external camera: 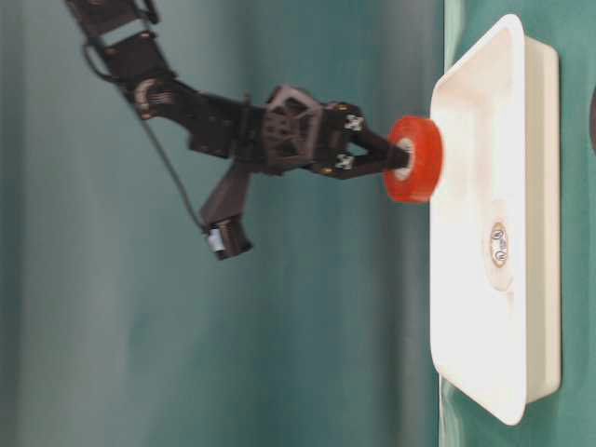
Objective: Pick up the tape from a random location and place it into the white case.
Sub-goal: 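Lower the orange roll into the tray and open the right gripper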
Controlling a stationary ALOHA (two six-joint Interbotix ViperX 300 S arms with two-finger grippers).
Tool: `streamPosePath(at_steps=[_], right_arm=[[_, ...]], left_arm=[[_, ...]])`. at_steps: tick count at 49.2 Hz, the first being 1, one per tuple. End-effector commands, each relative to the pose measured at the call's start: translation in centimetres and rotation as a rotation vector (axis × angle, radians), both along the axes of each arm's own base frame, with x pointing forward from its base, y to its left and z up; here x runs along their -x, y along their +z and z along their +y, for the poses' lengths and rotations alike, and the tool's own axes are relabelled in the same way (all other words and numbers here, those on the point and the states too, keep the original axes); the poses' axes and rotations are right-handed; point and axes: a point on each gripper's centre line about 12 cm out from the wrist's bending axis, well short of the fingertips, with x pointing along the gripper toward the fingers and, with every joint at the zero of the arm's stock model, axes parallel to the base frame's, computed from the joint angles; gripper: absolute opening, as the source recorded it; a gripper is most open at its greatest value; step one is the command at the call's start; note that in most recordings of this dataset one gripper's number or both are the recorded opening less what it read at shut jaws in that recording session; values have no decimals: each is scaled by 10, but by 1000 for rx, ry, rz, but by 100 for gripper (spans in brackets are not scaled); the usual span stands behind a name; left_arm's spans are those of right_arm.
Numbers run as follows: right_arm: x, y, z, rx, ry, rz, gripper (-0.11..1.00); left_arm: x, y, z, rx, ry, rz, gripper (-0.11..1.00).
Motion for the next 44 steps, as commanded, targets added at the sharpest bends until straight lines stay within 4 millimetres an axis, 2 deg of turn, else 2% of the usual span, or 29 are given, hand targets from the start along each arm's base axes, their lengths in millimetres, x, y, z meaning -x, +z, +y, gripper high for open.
streamPosePath(at_steps=[1, 27, 44], right_arm=[[0, 6, -6, 18, -10, -56, 30], [6, -41, -12, -12, -29, -36, 30], [7, -41, -13, -11, -27, -33, 30]], left_arm=[[-2, 5, 1, 3, 4, -9, 97], [-2, 5, 0, 1, 2, -11, 97], [-2, 5, 1, 3, 4, -11, 97]])
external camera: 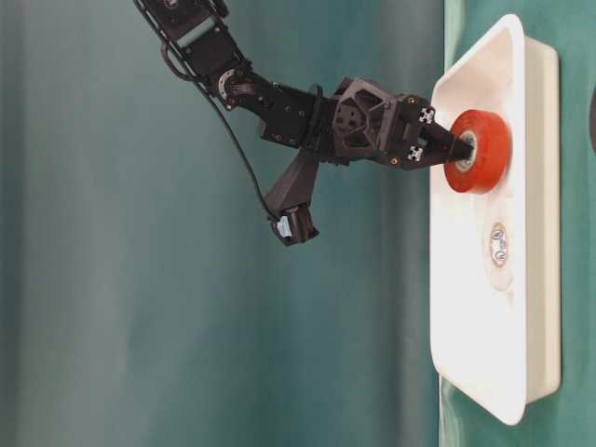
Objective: Pick up the tape from a random location and place it into the white case.
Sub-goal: 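Lower the orange roll into the tray and open the right gripper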
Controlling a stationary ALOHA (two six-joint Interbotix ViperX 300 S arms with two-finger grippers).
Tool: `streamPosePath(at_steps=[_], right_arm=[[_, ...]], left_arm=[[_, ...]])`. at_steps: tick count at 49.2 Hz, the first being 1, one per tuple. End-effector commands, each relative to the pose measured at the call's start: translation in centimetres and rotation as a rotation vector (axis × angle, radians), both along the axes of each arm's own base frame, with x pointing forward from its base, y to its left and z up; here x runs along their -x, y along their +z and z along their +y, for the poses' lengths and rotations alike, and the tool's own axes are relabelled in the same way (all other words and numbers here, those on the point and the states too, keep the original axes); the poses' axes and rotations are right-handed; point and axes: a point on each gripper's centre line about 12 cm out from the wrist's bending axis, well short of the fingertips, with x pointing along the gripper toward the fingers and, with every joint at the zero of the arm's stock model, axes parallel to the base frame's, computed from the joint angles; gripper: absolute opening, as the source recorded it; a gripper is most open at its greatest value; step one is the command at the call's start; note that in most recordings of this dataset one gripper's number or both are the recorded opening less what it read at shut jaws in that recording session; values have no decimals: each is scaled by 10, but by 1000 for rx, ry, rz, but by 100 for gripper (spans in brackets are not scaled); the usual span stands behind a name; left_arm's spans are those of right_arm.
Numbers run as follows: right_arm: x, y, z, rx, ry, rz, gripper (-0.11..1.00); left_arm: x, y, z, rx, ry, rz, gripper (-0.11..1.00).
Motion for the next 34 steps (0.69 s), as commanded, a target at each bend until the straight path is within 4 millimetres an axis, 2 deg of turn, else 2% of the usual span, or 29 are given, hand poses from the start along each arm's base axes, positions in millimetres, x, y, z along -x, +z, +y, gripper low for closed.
streamPosePath(at_steps=[1, 17, 25, 27, 30, 34], right_arm=[[-2, 11, -2, 13, -3, -24, 30], [-2, 13, -4, 13, -12, -29, 32], [-2, 13, -4, 15, -11, -29, 78], [-2, 14, -4, 17, -11, -30, 86], [-3, 14, -5, 18, -13, -32, 93], [-3, 15, -5, 20, -13, -33, 91]], left_arm=[[-2, 5, 0, 1, 2, -11, 97], [-2, 5, 0, 3, 2, -11, 97], [-2, 5, 0, 3, 2, -12, 97], [-2, 5, 0, 3, 2, -11, 97], [-2, 5, 0, 3, 2, -12, 97], [-2, 5, 0, 3, 2, -11, 97]])
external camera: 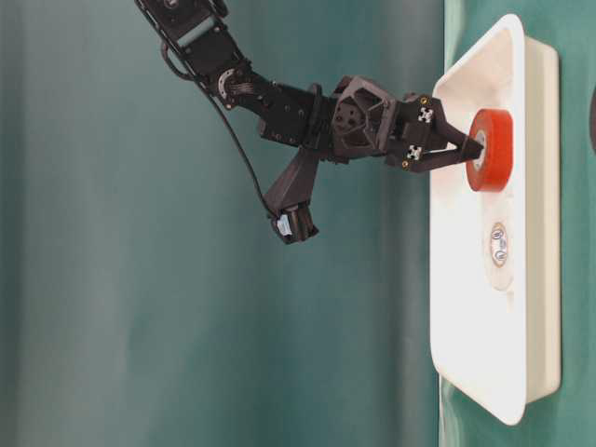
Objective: Pick up the tape from a random location and place it into the white case.
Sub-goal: 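Lower the orange roll into the tray and open the right gripper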
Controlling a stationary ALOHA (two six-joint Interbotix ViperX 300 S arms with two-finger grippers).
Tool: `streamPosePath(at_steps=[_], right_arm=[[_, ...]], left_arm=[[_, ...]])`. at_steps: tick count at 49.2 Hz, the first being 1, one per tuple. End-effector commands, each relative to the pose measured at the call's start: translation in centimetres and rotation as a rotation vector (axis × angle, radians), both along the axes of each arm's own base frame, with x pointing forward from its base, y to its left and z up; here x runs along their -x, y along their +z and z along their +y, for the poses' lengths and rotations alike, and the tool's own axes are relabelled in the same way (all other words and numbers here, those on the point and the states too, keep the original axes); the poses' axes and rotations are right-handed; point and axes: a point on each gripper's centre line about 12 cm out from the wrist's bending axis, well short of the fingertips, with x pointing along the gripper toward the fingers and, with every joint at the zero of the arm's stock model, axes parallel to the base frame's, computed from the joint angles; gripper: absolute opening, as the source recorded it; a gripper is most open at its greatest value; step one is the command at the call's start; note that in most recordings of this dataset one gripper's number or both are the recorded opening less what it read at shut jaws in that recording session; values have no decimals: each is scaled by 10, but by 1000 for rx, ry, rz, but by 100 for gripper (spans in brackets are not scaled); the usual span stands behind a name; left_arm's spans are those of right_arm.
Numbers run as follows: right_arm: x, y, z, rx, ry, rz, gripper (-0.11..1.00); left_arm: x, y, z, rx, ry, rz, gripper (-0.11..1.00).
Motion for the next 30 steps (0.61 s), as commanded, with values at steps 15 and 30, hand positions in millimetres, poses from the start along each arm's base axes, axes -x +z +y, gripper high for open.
streamPosePath(at_steps=[15, 30], right_arm=[[-2, 33, -3, 35, -7, -55, 91], [13, 90, 2, 57, -32, -66, 91]], left_arm=[[-2, 5, 1, 1, 3, -12, 97], [-3, 7, 0, 1, 2, -15, 97]])
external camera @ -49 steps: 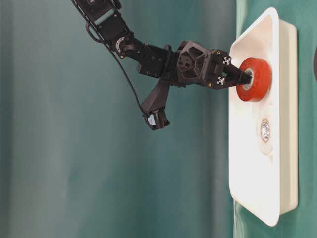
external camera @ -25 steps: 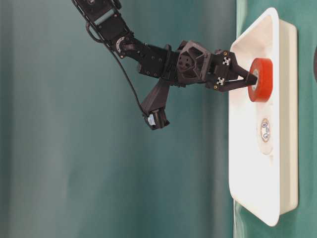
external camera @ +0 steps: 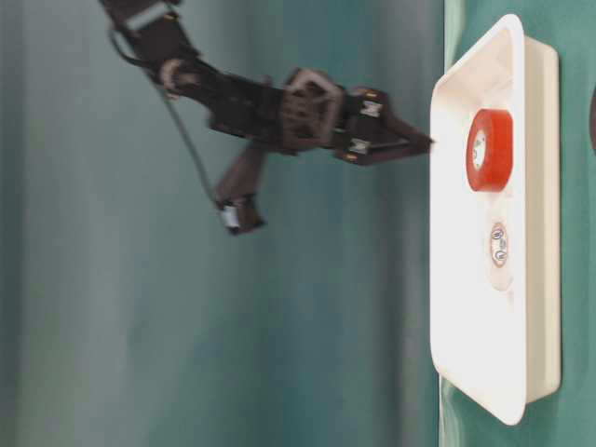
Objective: Pick up the tape from a random location and place it into the white case.
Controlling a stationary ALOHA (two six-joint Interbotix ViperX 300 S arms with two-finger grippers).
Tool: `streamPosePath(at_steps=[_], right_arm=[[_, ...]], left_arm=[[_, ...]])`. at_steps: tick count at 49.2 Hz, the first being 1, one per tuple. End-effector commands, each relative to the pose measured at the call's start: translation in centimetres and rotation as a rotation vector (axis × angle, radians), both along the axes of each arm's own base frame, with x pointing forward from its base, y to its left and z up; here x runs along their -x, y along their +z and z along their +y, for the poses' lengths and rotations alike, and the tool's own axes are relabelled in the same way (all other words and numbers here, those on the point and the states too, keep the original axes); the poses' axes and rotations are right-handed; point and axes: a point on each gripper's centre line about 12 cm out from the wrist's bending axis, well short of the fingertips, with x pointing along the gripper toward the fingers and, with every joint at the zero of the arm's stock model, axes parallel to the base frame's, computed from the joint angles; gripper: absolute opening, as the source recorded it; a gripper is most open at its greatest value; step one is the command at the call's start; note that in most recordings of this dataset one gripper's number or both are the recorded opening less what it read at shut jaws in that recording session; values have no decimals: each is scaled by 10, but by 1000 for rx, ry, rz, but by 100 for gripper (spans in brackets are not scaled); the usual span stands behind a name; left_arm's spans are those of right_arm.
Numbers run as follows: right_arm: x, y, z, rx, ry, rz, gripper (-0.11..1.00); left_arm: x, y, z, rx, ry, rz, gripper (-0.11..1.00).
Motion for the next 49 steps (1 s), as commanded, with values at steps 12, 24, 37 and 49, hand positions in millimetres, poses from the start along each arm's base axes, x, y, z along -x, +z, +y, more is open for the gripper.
streamPosePath(at_steps=[12, 24, 37, 49], right_arm=[[17, 79, 3, 65, -23, -30, 91], [23, 100, 7, 91, -25, -53, 91], [22, 101, 8, 93, -21, -58, 91], [6, 101, 37, 82, 53, -63, 91]], left_arm=[[-3, 8, 0, 3, 2, -17, 97], [-3, 8, 0, 3, 2, -18, 97], [-3, 8, 1, 3, 3, -18, 97], [-3, 8, 1, 3, 3, -17, 97]])
